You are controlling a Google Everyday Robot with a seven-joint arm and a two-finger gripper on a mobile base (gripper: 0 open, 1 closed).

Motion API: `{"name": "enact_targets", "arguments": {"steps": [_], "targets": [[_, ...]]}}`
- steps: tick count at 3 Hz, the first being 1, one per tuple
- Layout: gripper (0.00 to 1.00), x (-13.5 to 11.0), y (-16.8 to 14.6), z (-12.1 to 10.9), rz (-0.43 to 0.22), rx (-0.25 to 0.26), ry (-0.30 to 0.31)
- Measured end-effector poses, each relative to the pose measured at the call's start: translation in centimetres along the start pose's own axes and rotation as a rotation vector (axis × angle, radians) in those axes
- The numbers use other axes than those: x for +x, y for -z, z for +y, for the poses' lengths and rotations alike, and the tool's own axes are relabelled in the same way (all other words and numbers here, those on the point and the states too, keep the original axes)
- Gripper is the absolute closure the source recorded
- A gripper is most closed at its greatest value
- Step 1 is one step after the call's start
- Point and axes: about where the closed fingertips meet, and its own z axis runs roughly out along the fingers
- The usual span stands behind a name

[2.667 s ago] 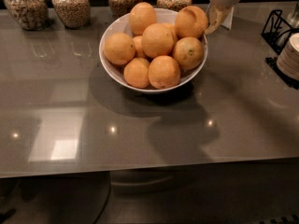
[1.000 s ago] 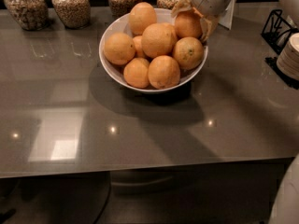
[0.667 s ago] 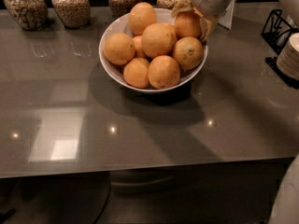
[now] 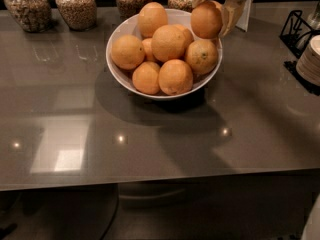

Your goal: Pick orange from white bowl

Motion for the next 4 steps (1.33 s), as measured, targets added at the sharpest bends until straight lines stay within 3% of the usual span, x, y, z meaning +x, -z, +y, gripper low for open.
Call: {"name": "enact_targets", "arguments": {"steps": [2,3,4], "targets": [[1.00,-0.2,5.1,-1.7,-0.111,0.169,-0.120],[1.00,-0.5,6.3,-1.9,-0.164,0.210,-0.157],[0.81,-1.0,6.6,-2.0,-0.211,0.227,-0.174]]}}
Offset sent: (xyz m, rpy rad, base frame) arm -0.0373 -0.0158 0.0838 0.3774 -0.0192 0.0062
